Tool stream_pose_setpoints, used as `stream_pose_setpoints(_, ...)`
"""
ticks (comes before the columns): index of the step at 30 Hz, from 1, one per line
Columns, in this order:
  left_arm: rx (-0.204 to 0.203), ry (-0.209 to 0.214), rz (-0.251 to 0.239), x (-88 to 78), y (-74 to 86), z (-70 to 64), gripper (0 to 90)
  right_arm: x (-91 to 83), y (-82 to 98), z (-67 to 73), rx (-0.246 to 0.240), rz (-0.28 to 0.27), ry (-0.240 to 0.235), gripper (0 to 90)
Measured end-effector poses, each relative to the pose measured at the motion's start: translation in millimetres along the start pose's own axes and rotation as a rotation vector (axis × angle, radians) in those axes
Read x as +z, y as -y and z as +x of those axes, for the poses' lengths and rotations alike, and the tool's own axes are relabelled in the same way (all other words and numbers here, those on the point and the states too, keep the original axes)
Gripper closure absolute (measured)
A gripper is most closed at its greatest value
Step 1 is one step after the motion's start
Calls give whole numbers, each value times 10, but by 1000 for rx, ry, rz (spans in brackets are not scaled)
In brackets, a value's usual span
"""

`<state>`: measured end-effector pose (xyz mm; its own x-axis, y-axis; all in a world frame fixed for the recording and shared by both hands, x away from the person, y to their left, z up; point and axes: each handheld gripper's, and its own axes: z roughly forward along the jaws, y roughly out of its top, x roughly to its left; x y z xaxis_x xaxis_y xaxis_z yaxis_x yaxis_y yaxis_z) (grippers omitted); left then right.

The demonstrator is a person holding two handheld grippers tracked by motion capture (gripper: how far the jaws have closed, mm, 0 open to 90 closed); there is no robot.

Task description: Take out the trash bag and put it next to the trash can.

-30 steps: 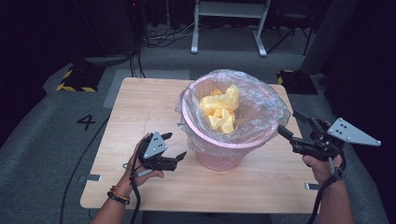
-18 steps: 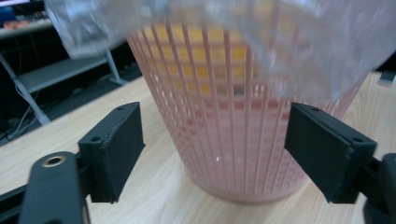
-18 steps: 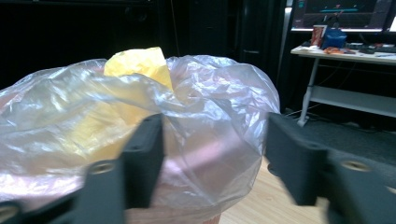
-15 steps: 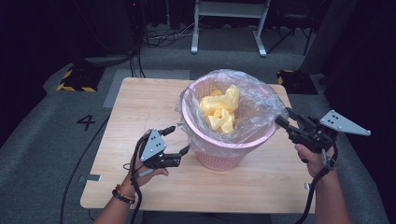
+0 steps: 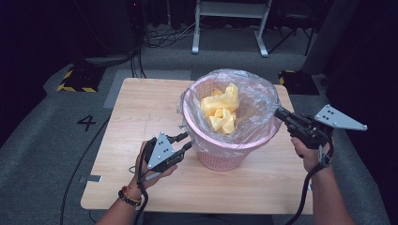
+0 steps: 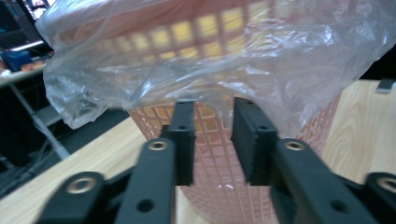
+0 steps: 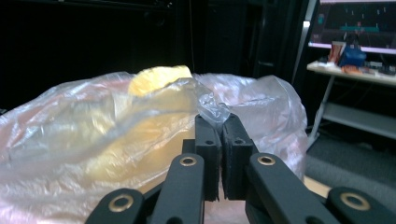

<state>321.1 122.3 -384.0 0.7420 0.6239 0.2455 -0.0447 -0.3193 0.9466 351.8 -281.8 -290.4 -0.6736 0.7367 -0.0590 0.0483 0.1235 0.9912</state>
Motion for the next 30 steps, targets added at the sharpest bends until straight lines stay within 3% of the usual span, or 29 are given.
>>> stream_pose_setpoints(2, -3, -9, 9, 12, -17, -22, 832, 48, -68, 75, -33, -9, -13, 872)
stream_pose_setpoints(5, 10, -8, 26, 21, -27, -36, 899, 91, -111, 136, -53, -4, -32, 871)
stream_pose_setpoints(10, 13, -31, 70, 43, -48, -90, 900, 139, -138, 247, -93, 13, -68, 870)
stream_pose_setpoints(11, 21, -41, 82, 49, -54, -107, 900, 147, -147, 331, -118, 22, -93, 866)
stream_pose_setpoints(16, 15, -59, 111, 75, -65, -158, 900, 161, -155, 476, -156, 41, -122, 857)
stream_pose_setpoints(21, 17, -81, 140, 90, -66, -194, 900, 179, -129, 631, -163, 63, -154, 847)
stream_pose_setpoints(25, 16, -90, 157, 89, -41, -198, 900, 149, -93, 726, -132, 54, -174, 823)
stream_pose_setpoints(30, 8, -82, 161, 63, -13, -187, 900, 30, -16, 778, -115, 48, -152, 826)
